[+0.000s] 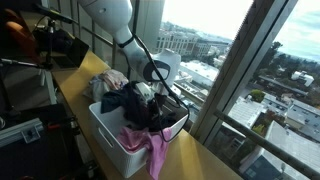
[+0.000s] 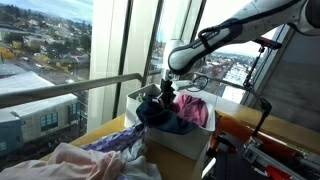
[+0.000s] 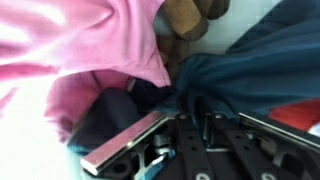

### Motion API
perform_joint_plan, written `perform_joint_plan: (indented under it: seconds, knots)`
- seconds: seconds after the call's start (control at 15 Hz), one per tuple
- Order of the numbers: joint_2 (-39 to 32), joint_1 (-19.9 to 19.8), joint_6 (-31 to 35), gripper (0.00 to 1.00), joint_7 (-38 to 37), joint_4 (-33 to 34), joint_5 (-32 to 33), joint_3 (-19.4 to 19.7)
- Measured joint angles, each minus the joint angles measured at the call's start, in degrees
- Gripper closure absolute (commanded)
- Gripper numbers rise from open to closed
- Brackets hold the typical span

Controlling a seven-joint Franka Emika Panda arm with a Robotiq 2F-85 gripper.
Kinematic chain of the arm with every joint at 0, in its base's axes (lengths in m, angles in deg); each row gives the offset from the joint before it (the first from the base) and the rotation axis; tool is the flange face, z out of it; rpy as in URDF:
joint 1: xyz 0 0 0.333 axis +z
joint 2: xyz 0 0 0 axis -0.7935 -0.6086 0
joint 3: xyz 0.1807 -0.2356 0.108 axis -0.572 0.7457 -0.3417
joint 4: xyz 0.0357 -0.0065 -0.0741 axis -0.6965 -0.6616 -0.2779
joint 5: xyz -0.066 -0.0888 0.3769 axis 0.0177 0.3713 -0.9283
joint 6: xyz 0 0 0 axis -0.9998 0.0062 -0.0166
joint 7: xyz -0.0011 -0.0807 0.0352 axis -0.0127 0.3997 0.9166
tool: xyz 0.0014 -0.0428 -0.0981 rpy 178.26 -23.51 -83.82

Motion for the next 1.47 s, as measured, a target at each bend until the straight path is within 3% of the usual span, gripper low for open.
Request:
perform_joint_plan:
  seconds: [0.67,0.8,1.13,1.47]
  knots:
    - [26.3,0.1,-7.0,1.0,0.0,-4.5,-1.5,-1.3]
    - [29.2,0.4,-7.5,0.72,0.1,-5.6,-1.5,-2.2]
    - [29.1,2.3,-2.5,0.37,0.2,-13.2,-1.2,-4.2]
    - [21.9,2.5,6.4,0.01,0.2,-18.3,0.6,-4.0]
